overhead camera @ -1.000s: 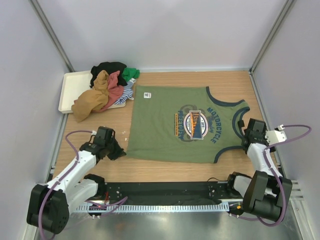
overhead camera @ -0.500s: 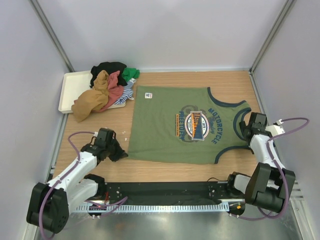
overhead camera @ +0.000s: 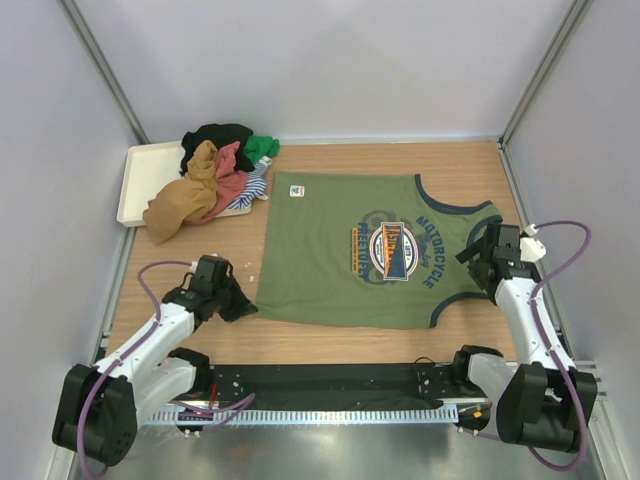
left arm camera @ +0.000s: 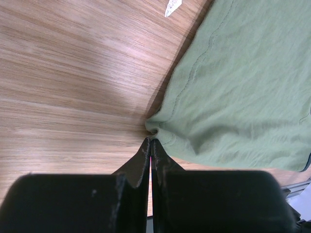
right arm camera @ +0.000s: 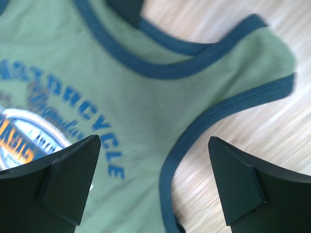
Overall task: Fold and stack the tank tops
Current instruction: Flatten the tank top out, then fold the tank top
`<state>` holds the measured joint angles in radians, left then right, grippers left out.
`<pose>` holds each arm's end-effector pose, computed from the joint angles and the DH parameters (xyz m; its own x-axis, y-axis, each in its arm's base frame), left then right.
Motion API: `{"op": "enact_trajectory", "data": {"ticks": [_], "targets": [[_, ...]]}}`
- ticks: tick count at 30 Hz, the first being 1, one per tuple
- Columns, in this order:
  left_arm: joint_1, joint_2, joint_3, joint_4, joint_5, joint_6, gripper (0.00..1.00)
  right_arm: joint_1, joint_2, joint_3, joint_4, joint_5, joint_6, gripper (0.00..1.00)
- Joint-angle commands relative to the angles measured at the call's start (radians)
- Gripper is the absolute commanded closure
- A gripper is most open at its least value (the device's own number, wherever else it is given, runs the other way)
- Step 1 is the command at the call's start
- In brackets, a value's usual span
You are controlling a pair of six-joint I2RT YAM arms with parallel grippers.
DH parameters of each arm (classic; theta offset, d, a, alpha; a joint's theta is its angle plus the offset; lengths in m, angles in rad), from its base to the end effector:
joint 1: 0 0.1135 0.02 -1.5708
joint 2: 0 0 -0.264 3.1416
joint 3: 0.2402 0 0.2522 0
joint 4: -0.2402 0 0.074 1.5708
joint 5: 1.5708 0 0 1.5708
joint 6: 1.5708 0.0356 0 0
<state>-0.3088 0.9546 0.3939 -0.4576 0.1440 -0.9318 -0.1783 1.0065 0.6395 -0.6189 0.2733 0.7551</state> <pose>0.1548 -0.0547 0.1565 -0.7827 -0.5841 -0.2149 -0.4288 0.7563 -0.4941 0.1841 -0.0429 0.2144 -0.3800 0.7390 -0.5563 0.7935 0.5695 0.2145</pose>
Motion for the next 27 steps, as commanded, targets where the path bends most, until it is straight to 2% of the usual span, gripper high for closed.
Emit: {"op": "enact_trajectory", "data": {"ticks": [1,4,7,10,12,16,19,20,24,27], "targets": [[-0.004,0.001,0.011,0.039,0.006,0.024,1.00,0.077,-0.039,0.043,-0.061,-0.048,-0.045,0.00],[-0.004,-0.008,0.011,0.039,-0.006,0.028,1.00,0.178,-0.036,0.011,-0.082,-0.091,0.022,0.03],[-0.004,-0.013,0.013,0.037,-0.018,0.034,1.00,0.324,-0.045,-0.011,-0.136,-0.054,0.098,0.07],[-0.006,-0.010,0.017,0.039,-0.023,0.036,1.00,0.410,-0.084,-0.014,-0.202,0.003,0.153,0.19],[-0.004,-0.011,0.019,0.039,-0.018,0.039,1.00,0.431,-0.106,-0.032,-0.223,-0.015,0.177,0.30],[-0.007,-0.019,0.023,0.037,-0.015,0.041,1.00,0.480,-0.103,-0.064,-0.263,-0.045,0.220,0.31],[-0.010,-0.016,0.031,0.031,-0.020,0.045,1.00,0.519,-0.094,-0.074,-0.295,-0.025,0.231,0.36],[-0.010,-0.016,0.033,0.031,-0.020,0.045,1.00,0.539,-0.094,-0.078,-0.298,-0.035,0.216,0.43],[-0.013,-0.007,0.039,0.030,-0.021,0.047,1.00,0.594,-0.091,-0.093,-0.306,-0.063,0.251,0.48],[-0.013,-0.007,0.039,0.030,-0.023,0.044,1.00,0.623,-0.074,-0.096,-0.314,-0.066,0.273,0.48]]}}
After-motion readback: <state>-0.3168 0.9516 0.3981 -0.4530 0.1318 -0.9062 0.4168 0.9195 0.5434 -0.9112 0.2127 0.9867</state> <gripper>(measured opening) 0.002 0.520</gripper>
